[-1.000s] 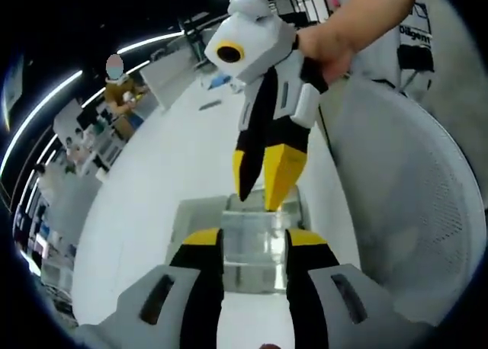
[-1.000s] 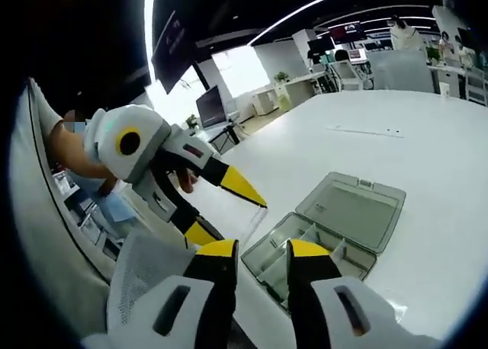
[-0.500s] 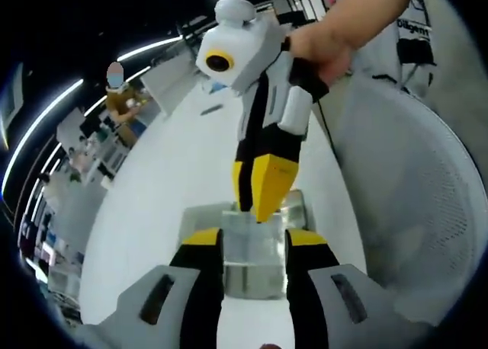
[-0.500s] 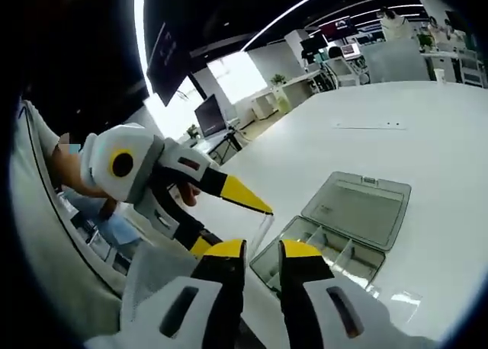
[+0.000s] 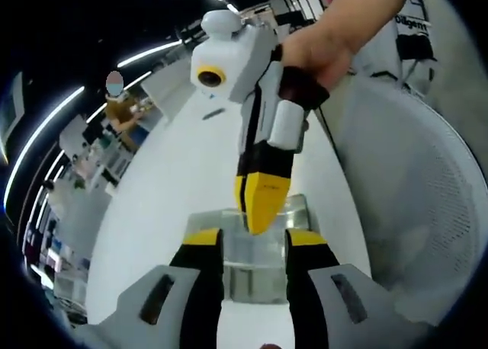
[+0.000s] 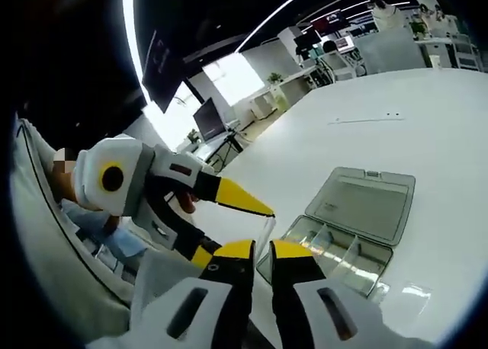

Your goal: Insert the divider into the dual guide fixture by aligning both edges with the guide slots and pushing it downward to the bottom, including one-sided entry, uneven engagement, binding, and posture correction.

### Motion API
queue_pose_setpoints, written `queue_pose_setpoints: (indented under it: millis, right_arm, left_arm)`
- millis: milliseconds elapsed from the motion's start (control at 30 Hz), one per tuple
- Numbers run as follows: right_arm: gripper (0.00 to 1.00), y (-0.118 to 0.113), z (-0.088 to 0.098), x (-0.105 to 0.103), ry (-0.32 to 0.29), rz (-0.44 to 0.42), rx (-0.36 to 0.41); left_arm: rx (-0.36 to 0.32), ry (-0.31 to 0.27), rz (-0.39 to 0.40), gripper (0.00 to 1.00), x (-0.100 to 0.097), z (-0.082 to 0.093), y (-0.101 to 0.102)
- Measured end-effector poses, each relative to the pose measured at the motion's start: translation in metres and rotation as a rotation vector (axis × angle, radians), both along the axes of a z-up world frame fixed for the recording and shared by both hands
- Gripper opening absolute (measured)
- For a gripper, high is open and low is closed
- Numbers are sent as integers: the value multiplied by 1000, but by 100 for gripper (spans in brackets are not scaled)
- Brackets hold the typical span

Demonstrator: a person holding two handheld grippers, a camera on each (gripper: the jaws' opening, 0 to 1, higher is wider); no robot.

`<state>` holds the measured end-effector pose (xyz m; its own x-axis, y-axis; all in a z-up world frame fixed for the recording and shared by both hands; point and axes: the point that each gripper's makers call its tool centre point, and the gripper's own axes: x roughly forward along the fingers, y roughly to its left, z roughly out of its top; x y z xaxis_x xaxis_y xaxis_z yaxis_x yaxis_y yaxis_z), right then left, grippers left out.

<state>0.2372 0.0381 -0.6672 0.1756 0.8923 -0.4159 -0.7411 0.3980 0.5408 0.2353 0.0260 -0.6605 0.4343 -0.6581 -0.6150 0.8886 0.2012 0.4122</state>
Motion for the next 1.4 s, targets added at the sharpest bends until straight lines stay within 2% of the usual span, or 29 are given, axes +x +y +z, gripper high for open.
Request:
queue_pose_setpoints:
  millis: [400, 1000, 1033, 1067, 1100, 1400]
  right_arm:
    - [0, 0, 2, 2, 47, -18, 24]
    - [0, -3, 4, 6, 85, -52, 46]
    - [0, -5, 2, 6, 79, -56, 31]
    - [0, -2, 6, 11, 26, -38, 55]
    - [0, -3, 6, 6, 73, -47, 56]
    - [0, -5, 6, 5, 41, -36, 39]
  left_arm:
    - [-1, -13, 0, 28, 2, 2, -1]
    - [-1, -43, -7, 30, 7, 5, -2]
    - [-6, -43, -5, 30, 7, 6, -2]
    - [-1, -41, -5, 29, 8, 5, -2]
    - [-8, -31, 0, 30, 8, 4, -2]
    - [-22, -8, 15, 32, 8, 3, -1]
